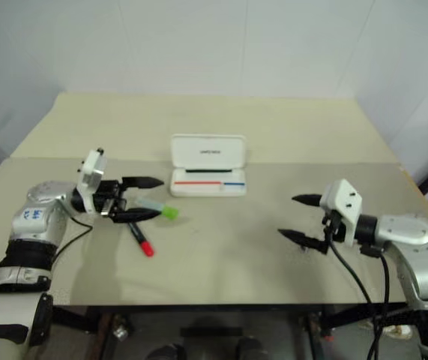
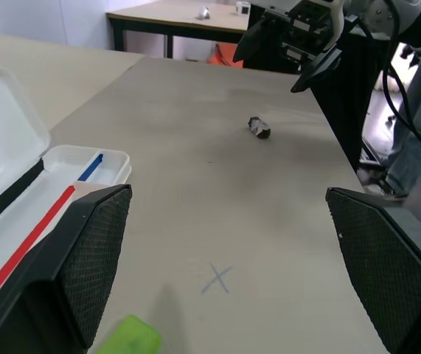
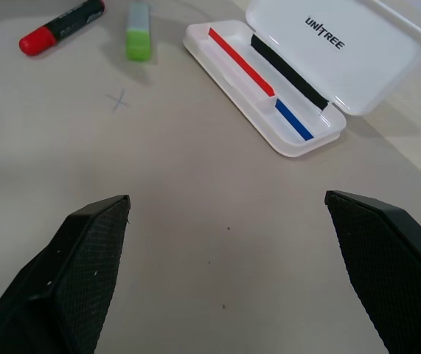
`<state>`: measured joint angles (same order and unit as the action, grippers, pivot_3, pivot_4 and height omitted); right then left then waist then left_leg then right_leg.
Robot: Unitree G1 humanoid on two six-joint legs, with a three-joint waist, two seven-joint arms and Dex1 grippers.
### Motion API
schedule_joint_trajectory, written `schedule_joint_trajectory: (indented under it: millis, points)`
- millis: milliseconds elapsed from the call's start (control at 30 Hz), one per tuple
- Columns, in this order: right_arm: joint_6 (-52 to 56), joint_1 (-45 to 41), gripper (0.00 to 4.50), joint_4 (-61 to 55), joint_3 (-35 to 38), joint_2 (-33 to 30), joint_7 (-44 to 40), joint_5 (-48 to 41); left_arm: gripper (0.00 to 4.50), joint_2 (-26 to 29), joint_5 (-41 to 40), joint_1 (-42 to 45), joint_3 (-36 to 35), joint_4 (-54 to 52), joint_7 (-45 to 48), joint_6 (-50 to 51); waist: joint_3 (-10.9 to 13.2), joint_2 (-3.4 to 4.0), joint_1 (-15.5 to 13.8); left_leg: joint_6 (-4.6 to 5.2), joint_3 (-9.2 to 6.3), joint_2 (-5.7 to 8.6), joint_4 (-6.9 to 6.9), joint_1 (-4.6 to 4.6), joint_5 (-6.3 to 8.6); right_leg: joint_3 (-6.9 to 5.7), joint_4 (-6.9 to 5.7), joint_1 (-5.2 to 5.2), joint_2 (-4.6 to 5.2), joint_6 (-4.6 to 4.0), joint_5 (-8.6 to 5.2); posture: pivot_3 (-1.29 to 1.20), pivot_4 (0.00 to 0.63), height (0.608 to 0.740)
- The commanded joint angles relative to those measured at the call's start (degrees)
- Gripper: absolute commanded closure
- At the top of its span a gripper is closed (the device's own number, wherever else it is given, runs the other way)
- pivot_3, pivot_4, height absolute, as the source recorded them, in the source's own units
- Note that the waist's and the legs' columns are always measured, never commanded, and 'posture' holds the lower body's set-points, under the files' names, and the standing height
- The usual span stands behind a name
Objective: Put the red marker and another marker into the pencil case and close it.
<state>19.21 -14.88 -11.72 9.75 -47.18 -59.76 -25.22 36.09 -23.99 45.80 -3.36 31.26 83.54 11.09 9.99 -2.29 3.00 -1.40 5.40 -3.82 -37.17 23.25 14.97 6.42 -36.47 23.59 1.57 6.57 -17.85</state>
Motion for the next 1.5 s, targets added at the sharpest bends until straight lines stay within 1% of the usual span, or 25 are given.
schedule_joint_trajectory:
  millis: [33, 200, 333, 467, 600, 733, 867, 1233, 1500]
  points:
    - [0.0, 0.7, 0.00, -3.5, 2.7, 0.8, 2.4, -1.6, 0.02, -0.4, 1.7, 4.1, 0.4, 3.6, 0.5, -2.4, 0.0, 0.00, 0.1, 0.00, 0.00, 0.00, -0.01, 0.00, 0.00, 0.00, 0.00, 0.00, 0.00, 0.01, 0.00, 0.00, 0.150, 0.740]
    - [-0.1, 3.4, 0.00, -5.7, 2.9, 2.1, 4.9, -1.8, 0.02, -2.6, 4.7, 7.7, 1.8, 9.1, -0.1, -5.3, 0.0, 0.00, 0.0, 0.00, -0.01, 0.01, 0.03, 0.01, 0.00, -0.01, 0.02, 0.00, -0.01, 0.00, 0.00, 0.00, 0.150, 0.740]
    - [0.1, 3.5, 0.00, -7.1, 1.9, 3.7, 6.7, -2.1, 0.02, -5.8, 9.6, 14.1, 4.5, 19.4, -0.7, -10.1, 0.0, -0.06, -0.2, 0.00, -0.02, 0.01, -0.03, 0.03, 0.00, -0.03, 0.01, 0.01, -0.02, 0.02, 0.00, 0.00, 0.150, 0.740]
    - [0.5, 4.5, 0.00, -9.1, 1.8, 4.7, 8.1, -2.2, 0.02, -7.5, 14.7, 18.6, 7.7, 27.0, -0.1, -11.9, 0.0, -0.07, -0.3, 0.01, -0.01, 0.04, 0.01, 0.04, 0.00, 0.01, 0.06, 0.00, -0.01, 0.03, 0.01, 0.00, 0.150, 0.740]
    - [-0.4, 5.1, 0.00, -9.0, 1.8, 5.8, 9.3, -1.4, 0.02, -9.5, 19.1, 22.0, 8.8, 35.2, -4.9, -14.6, 0.1, -0.07, -0.3, 0.02, -0.01, 0.03, 0.07, 0.05, 0.02, 0.00, 0.10, 0.03, -0.02, 0.03, -0.01, 0.00, 0.150, 0.740]
    - [-0.4, 7.2, 0.00, -10.6, 3.1, 5.8, 10.6, -1.4, 0.02, -11.4, 24.0, 24.4, 10.2, 40.5, -10.1, -16.8, 0.1, -0.12, -0.5, 0.03, -0.02, 0.03, 0.08, 0.09, 0.03, 0.00, 0.09, 0.07, -0.02, 0.05, -0.03, 0.00, 0.150, 0.740]
    - [-0.5, 9.4, 0.00, -12.2, 3.4, 6.1, 11.8, -1.4, 0.02, -12.4, 26.2, 25.6, 9.9, 42.9, -15.1, -17.7, 0.1, -0.14, -0.9, 0.02, -0.01, 0.03, 0.06, 0.10, 0.04, 0.00, 0.09, 0.08, -0.02, 0.06, -0.04, 0.00, 0.150, 0.740]
    - [-0.8, 10.9, 0.00, -12.7, 4.1, 6.0, 12.8, -1.3, 0.02, -14.0, 30.2, 26.8, 9.9, 45.2, -20.4, -16.4, 0.1, -0.14, -1.4, 0.01, 0.00, 0.04, 0.05, 0.10, 0.04, 0.00, 0.08, 0.07, -0.02, 0.07, -0.03, 0.00, 0.150, 0.740]
    - [-1.2, 9.4, 0.00, -11.3, 3.0, 6.0, 12.4, -1.1, 0.02, -15.1, 32.4, 27.1, 9.6, 46.2, -24.0, -14.0, 0.1, -0.14, -1.4, 0.01, 0.00, 0.04, 0.02, 0.09, 0.04, -0.01, 0.06, 0.06, -0.03, 0.07, -0.03, 0.00, 0.150, 0.740]
